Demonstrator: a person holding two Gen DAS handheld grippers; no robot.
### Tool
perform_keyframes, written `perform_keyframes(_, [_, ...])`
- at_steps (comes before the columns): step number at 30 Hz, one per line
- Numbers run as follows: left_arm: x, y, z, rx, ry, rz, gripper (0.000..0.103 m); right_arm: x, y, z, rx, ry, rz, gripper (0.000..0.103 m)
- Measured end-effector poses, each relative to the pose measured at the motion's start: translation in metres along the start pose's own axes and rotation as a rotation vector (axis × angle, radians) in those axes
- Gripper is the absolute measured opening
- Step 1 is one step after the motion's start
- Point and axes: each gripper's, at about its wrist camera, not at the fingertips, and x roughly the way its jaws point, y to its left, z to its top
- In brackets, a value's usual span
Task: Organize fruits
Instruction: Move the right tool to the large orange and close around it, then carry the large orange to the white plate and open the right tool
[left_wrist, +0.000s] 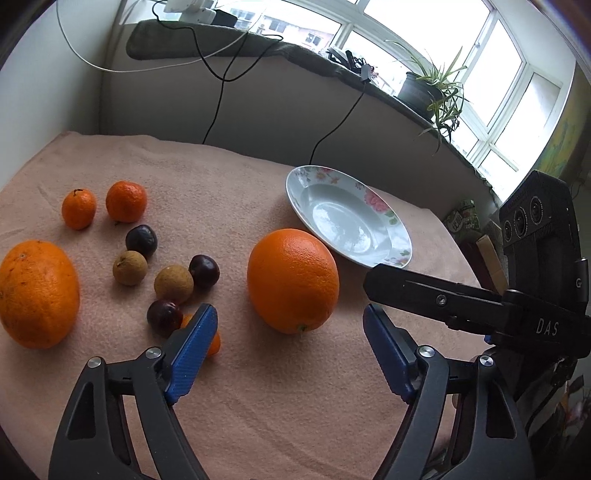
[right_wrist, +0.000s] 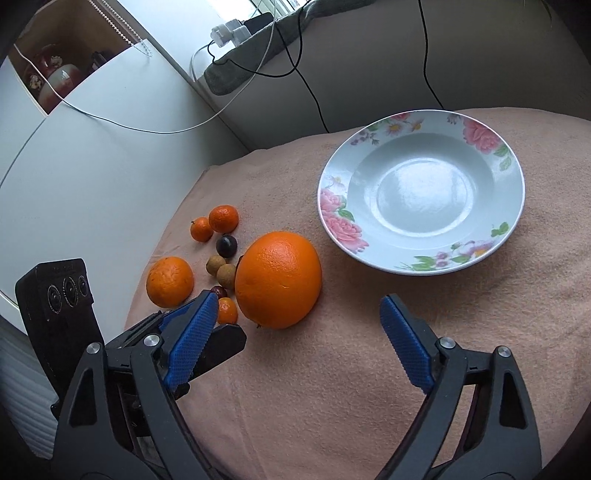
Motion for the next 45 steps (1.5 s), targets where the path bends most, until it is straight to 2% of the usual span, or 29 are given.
perform_keyframes(6, [0.012,0.002,0.003,-0.008,0.025,-0.029,0.072,0.019,0.008,0.006,-0.012,0.038,0.027,0.088])
perform_keyframes(8, [0.015,0.002,0.004,-0.006,0.03,-0.032,0.072,0.024,0.01,0.008,-0.01,0.053,0.041,0.081])
perform_keyframes(23, [0.031,0.0,0.008,-0.022,0.063,-0.054,0.069,0.059,0.008,0.016,0.012,0.128,0.056,0.078])
perform_keyframes(26, [0.032,0.001,0.007,-0.019,0.066,-0.052,0.065,0.066,0.007,0.015,0.016,0.139,0.058,0.072])
perform_keyframes(38, [0.028,-0.002,0.006,-0.009,0.051,-0.043,0.062,0.065,0.009,0.013,0.01,0.124,0.056,0.071])
perform_keyframes(45, [0.02,-0.016,0.011,0.024,0.019,-0.051,0.062,0.044,0.013,0.014,-0.002,0.073,0.048,0.07])
